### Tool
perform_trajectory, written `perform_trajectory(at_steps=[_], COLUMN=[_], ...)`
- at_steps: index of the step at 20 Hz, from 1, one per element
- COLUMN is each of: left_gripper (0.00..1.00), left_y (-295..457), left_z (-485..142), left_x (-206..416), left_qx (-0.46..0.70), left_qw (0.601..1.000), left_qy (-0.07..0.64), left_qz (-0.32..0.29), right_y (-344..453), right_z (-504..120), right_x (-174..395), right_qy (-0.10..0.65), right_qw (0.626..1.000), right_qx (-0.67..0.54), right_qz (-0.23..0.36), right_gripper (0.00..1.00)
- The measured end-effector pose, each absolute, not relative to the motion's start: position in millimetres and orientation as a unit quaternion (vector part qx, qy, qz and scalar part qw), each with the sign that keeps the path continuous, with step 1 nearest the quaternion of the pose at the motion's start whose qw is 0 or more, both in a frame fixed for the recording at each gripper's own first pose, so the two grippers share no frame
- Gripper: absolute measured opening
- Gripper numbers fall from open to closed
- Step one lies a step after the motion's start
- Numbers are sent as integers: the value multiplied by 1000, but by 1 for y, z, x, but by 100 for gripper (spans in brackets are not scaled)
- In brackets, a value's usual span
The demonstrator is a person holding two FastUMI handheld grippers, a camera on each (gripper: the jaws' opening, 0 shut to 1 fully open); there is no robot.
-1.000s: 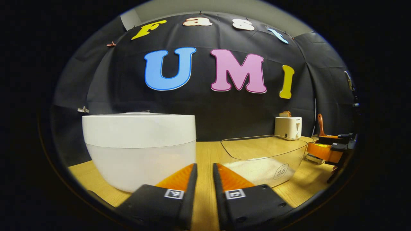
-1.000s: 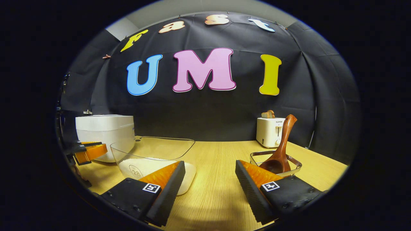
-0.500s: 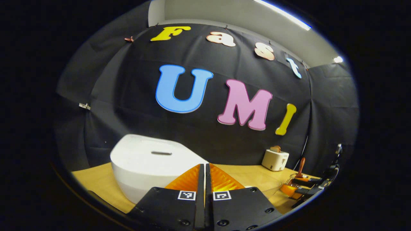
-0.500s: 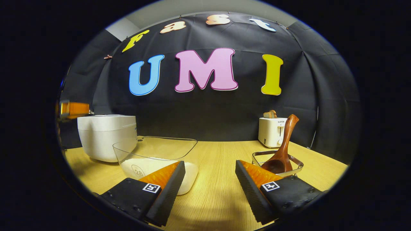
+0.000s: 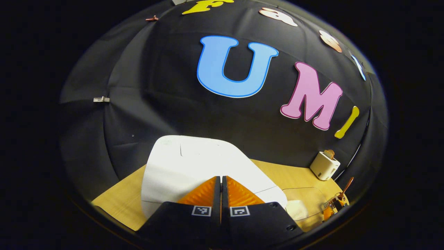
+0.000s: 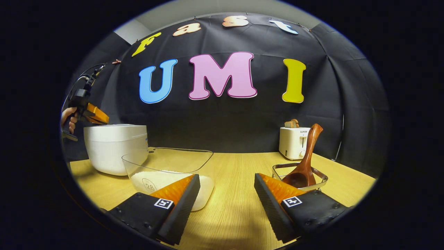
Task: Close the left gripper, press the button to open the rice cooker; take a wooden spoon from the chopstick holder with the right hand, scoop a spoonful of rice and pour it into the rice cooker, then put the wooden spoon back into the chopstick holder.
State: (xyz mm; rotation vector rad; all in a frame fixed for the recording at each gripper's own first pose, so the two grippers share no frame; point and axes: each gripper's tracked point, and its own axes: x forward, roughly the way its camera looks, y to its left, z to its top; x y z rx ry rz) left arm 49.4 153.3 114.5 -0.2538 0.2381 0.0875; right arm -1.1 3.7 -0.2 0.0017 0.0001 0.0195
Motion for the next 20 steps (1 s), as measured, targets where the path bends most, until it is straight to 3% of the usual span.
perform_trajectory(at_steps=[14, 20], left_gripper=[6, 6], left_y=[143, 145], left_z=[98, 107], left_x=[47, 46], left_qx=[-49, -106], left_qw=[982, 976], left_qy=[176, 185], left_qz=[56, 35], right_y=[3, 4], right_z=[0, 0], right_x=[-1, -1], right_qy=[0, 0], right_qw=[1000, 1000], right_qx=[1, 1], right_qz=[10, 10], right_gripper=[98, 98])
